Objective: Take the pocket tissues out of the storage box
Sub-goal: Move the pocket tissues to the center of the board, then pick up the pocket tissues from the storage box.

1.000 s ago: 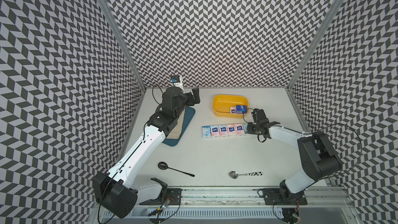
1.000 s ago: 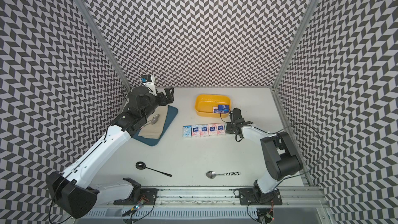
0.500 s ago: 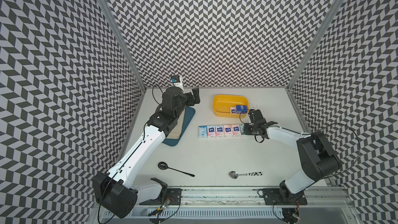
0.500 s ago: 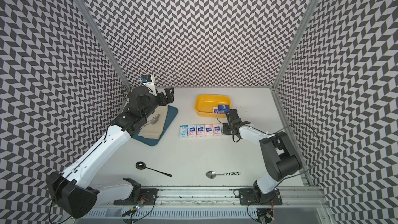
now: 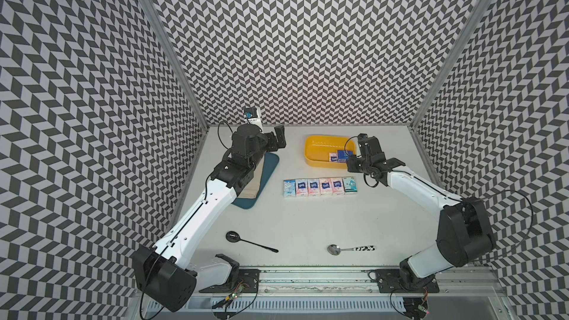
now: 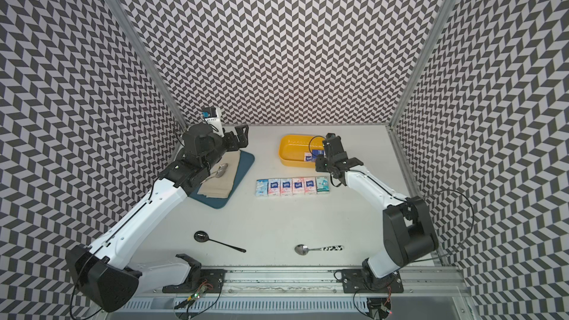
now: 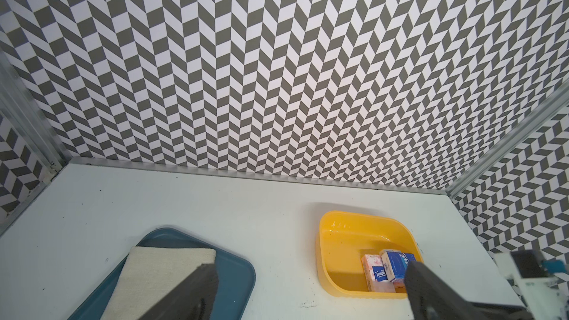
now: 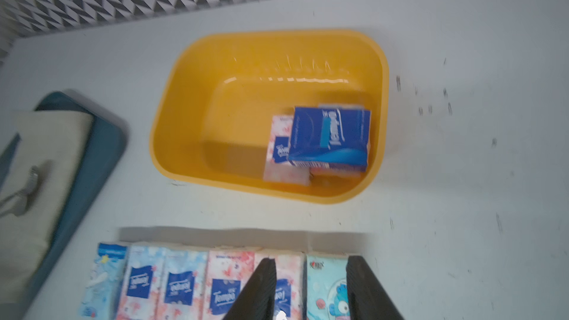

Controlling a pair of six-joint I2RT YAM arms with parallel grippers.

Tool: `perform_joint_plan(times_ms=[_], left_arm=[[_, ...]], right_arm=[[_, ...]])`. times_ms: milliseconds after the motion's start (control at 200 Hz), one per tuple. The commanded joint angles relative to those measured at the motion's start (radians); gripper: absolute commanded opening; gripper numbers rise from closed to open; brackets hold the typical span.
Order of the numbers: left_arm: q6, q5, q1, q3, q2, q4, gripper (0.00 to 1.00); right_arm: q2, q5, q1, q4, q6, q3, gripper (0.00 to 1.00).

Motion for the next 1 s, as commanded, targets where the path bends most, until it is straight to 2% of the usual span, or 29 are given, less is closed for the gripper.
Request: perform_joint_plan(times_ms=[0, 200, 381, 616, 756, 996], left_arm=[[0.022, -0.018, 0.005, 0.019, -0.025, -0.013, 0.99], [0.026, -0.022, 0.007, 0.025, -0.021, -0.018, 0.99], [0.025, -0.018, 0.009, 0.025, -0.011, -0.014, 0.99], [0.031, -0.018, 0.02, 0.025, -0.012, -0.015, 0.99], [0.032, -0.013, 0.03, 0.025, -0.01, -0.014, 0.99], [0.037, -0.006, 0.038, 0.028, -0.01, -0.014, 0.99]], right_arm=[[0.055, 0.01, 0.015, -0.008, -0.026, 0.086, 0.44], [0.225, 0.123, 0.059, -0.028, -0.06, 0.253, 0.49], [0.384, 0.344, 0.132, -0.13, -0.1, 0.417, 0.51], [0.492, 0.491, 0.143, -0.159, -0.098, 0.476, 0.51], [0.541, 0.543, 0.143, -0.157, -0.12, 0.482, 0.53], [0.576, 0.526, 0.139, -0.127, -0.133, 0.483, 0.55]])
